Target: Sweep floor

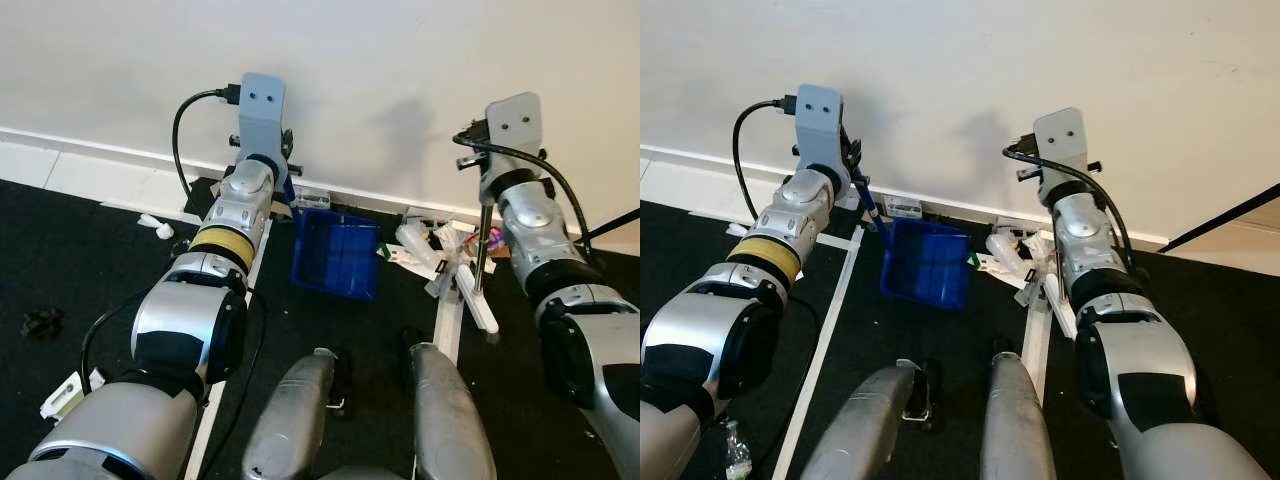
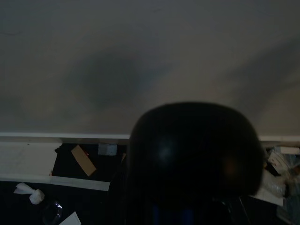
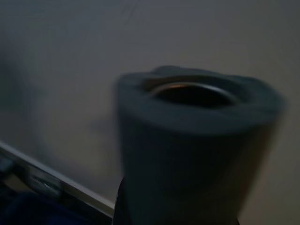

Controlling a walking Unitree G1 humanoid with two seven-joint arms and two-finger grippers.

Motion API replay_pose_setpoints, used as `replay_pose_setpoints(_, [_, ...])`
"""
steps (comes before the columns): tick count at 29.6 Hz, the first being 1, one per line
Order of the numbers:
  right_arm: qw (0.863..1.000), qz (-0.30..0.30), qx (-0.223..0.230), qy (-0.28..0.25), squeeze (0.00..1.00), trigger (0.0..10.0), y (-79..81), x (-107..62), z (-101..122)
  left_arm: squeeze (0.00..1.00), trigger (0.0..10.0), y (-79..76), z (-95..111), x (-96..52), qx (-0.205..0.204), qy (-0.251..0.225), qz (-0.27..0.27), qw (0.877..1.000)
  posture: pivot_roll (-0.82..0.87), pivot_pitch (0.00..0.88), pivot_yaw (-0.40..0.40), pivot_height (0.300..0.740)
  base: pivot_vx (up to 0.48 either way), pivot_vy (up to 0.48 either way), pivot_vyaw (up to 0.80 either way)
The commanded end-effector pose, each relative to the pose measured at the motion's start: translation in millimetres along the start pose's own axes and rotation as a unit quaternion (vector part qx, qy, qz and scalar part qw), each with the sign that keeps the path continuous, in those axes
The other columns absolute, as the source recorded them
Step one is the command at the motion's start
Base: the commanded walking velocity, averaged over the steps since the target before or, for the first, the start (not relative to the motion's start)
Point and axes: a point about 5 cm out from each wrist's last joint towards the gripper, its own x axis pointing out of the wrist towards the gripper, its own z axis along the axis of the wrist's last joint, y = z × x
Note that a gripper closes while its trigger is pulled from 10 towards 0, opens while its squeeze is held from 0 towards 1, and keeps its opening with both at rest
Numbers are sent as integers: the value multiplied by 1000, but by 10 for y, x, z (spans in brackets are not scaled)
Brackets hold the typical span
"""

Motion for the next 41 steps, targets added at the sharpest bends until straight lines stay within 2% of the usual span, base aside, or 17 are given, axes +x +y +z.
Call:
replay_pose_setpoints(1, [1000,9,16,-1,0,10000,66,9,5,0,10000,77,-230,-44,43,46,9,998,92,324,106,740,0,0,0])
replay_pose_setpoints(5, [998,22,40,-39,0,10000,382,130,256,0,10000,-63,-337,-62,33,76,-18,996,83,313,99,740,0,0,0])
replay_pose_setpoints(12, [995,27,72,-62,0,10000,657,174,421,0,10000,-98,-350,-70,-11,88,-21,996,79,300,86,740,0,0,0])
replay_pose_setpoints(14, [992,21,104,-64,0,10000,725,182,460,0,10000,-103,-338,-70,-17,85,-29,996,79,294,81,740,0,0,0])
replay_pose_setpoints(15, [986,19,152,-63,0,10000,802,190,498,0,10000,-95,-313,-65,-22,82,-31,996,75,288,79,740,0,0,0])
replay_pose_setpoints(16, [986,19,152,-63,0,10000,802,190,498,0,10000,-95,-313,-65,-22,82,-31,996,75,288,79,740,0,0,0])
replay_pose_setpoints(17, [977,19,204,-58,0,10000,864,197,523,0,10000,-88,-295,-62,-26,79,-32,996,72,284,77,740,0,0,0])
replay_pose_setpoints(20, [967,18,247,-56,0,10000,881,205,542,0,10000,-90,-288,-60,-27,78,-33,996,67,279,74,740,0,0,0])
replay_pose_setpoints(23, [963,9,253,-96,0,10000,725,243,665,0,10000,-82,-283,-60,-31,74,-33,996,43,272,67,740,0,0,0])
replay_pose_setpoints(26, [971,7,188,-148,0,10000,512,257,804,0,10000,-74,-294,-68,-37,74,-33,996,22,271,63,740,0,0,0])
replay_pose_setpoints(27, [976,7,134,-172,0,10000,361,245,858,0,10000,-72,-305,-73,-39,75,-34,996,7,270,61,740,0,0,0])
replay_pose_setpoints(29, [977,9,109,-181,0,10000,286,233,875,0,10000,-71,-310,-75,-40,75,-34,996,7,270,61,740,0,0,0])
replay_pose_setpoints(33, [986,15,36,-164,0,10000,17,145,782,0,10000,-63,-321,-77,-43,76,-33,996,-18,266,59,740,0,0,0])
replay_pose_setpoints(36, [987,8,17,-162,0,10000,-130,57,750,0,10000,-60,-329,-79,-43,76,-32,996,-31,263,61,740,0,0,0])
replay_pose_setpoints(38, [988,-5,-37,-148,0,10000,-324,-81,692,0,10000,-56,-336,-83,-42,76,-33,996,-38,262,60,740,0,0,0])
replay_pose_setpoints(39, [988,-5,-37,-148,0,10000,-324,-81,692,0,10000,-56,-336,-83,-42,76,-33,996,-38,262,60,740,0,0,0])
replay_pose_setpoints(41, [987,-32,-104,-121,0,10000,-551,-243,614,0,10000,-48,-344,-88,-41,76,-33,996,-46,261,64,740,0,0,0])
